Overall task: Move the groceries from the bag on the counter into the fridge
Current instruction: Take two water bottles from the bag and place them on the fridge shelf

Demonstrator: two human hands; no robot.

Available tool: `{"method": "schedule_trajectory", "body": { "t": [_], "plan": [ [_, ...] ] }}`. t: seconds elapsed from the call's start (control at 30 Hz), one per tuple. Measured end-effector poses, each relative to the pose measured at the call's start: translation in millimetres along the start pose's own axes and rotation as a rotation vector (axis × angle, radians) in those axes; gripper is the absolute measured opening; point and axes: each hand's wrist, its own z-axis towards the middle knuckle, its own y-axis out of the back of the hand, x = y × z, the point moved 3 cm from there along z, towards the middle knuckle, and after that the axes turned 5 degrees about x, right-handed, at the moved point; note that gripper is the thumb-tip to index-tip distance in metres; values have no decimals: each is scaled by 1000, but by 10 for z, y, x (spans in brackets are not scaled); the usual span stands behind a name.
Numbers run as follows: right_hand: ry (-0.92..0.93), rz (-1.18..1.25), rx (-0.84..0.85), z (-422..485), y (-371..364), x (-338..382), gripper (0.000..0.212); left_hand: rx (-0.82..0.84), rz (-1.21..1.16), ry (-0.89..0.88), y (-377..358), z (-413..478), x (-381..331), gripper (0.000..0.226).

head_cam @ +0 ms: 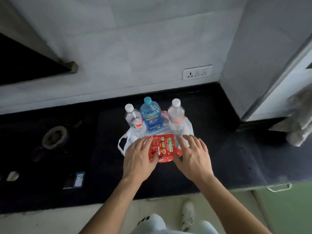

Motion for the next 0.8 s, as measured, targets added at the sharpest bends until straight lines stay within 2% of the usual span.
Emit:
{"method": "schedule_trajectory", "body": {
  "t": [0.2,0.47,0.6,0.8],
  "plan": [
    [49,83,31,274,-27,-226,59,-59,-47,153,33,-64,28,53],
    [-96,246,104,555,-178,-382,64,-90,-200,401,-112,-79,399,55],
    [-157,343,104,725,-220,-394,66,-122,-384,494,-138,89,583,56],
    [-279,609,59,964,-451,-459,87,-206,-725,544,-347,472,768,68]
  ]
}}
